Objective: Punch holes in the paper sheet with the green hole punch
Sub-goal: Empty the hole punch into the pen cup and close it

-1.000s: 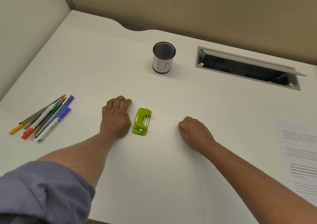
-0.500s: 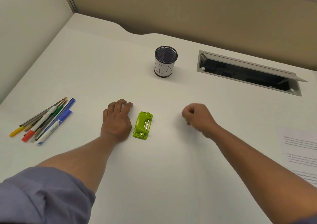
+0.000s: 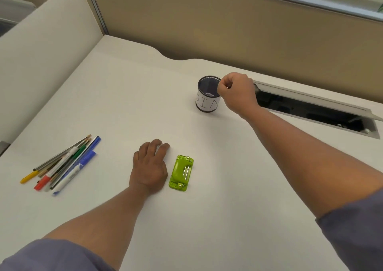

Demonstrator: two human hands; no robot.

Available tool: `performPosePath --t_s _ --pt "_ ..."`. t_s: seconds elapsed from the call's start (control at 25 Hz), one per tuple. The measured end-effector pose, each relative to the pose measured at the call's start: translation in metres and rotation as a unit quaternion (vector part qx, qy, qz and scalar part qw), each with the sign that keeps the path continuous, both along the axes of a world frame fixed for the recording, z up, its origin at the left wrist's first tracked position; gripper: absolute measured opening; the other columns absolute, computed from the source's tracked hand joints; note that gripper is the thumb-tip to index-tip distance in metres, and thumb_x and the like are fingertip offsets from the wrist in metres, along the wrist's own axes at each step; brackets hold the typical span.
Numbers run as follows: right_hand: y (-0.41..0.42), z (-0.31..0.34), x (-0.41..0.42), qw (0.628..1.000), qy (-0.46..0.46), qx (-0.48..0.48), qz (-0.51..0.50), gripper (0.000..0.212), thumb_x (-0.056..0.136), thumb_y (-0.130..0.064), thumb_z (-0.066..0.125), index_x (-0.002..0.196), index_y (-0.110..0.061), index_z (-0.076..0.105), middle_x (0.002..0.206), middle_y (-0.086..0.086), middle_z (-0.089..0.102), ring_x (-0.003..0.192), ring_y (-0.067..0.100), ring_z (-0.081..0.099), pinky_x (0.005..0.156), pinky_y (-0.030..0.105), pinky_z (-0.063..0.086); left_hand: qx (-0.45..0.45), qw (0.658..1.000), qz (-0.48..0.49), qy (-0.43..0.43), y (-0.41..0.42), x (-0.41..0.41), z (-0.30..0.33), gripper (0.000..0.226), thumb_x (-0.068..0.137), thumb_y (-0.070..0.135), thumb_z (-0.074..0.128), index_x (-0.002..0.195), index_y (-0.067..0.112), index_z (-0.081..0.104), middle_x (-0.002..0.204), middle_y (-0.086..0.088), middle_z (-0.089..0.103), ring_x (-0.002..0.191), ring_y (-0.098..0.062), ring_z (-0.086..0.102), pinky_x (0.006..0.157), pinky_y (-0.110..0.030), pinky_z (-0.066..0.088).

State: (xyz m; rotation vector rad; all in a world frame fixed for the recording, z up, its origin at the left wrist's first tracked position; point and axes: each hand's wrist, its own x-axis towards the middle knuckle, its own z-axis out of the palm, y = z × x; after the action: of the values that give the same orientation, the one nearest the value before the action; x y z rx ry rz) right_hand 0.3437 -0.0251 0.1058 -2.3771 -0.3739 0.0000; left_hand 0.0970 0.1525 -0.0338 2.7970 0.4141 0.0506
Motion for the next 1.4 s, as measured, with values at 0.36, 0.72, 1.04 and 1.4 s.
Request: performPosePath --t_s 0.36,0.72,1.04,1.4 --pt "0.014 -0.021 0.032 0.996 -0.014 -0.086 0.023 0.019 0.091 -0.014 0.053 0.096 -0.026 0.067 0.096 -0.003 0.071 0.087 0.025 0.062 0.073 0.035 0.052 -0.003 1.000 -0.003 0.025 0.000 -0.001 0.004 0.057 0.080 0.013 0.046 0.134 0.025 0.053 0.141 0.001 0.047 0.129 -0.030 0.040 0.101 -0.042 0.034" --pt "0.011 -0.026 0.031 0.999 -0.001 -0.040 0.019 0.024 0.086 -0.006 0.052 0.089 -0.028 0.060 0.091 -0.005 0.072 0.089 0.024 0.065 0.078 0.035 0.054 -0.006 1.000 -0.001 0.017 0.000 -0.001 0.004 0.056 0.079 0.013 0.046 0.134 0.025 0.055 0.141 0.000 0.048 0.129 -0.030 0.041 0.101 -0.042 0.034" --pt "0.014 -0.024 0.020 0.994 0.022 0.094 -0.057 0.031 0.081 0.001 0.050 0.080 -0.029 0.059 0.084 -0.007 0.071 0.082 0.014 0.064 0.081 0.036 0.055 -0.016 1.000 -0.001 0.012 0.000 -0.001 0.003 0.057 0.080 0.014 0.047 0.135 0.023 0.055 0.142 -0.002 0.049 0.130 -0.031 0.042 0.103 -0.044 0.034" --pt "-0.006 -0.038 -0.060 0.968 0.114 0.213 -0.073 0.023 0.083 -0.004 0.064 0.082 -0.027 0.065 0.084 -0.004 0.073 0.076 0.010 0.065 0.072 0.030 0.055 -0.009 1.000 -0.002 -0.006 -0.001 -0.002 0.001 0.056 0.079 0.015 0.041 0.133 0.024 0.054 0.140 -0.001 0.047 0.129 -0.029 0.036 0.100 -0.042 0.030"
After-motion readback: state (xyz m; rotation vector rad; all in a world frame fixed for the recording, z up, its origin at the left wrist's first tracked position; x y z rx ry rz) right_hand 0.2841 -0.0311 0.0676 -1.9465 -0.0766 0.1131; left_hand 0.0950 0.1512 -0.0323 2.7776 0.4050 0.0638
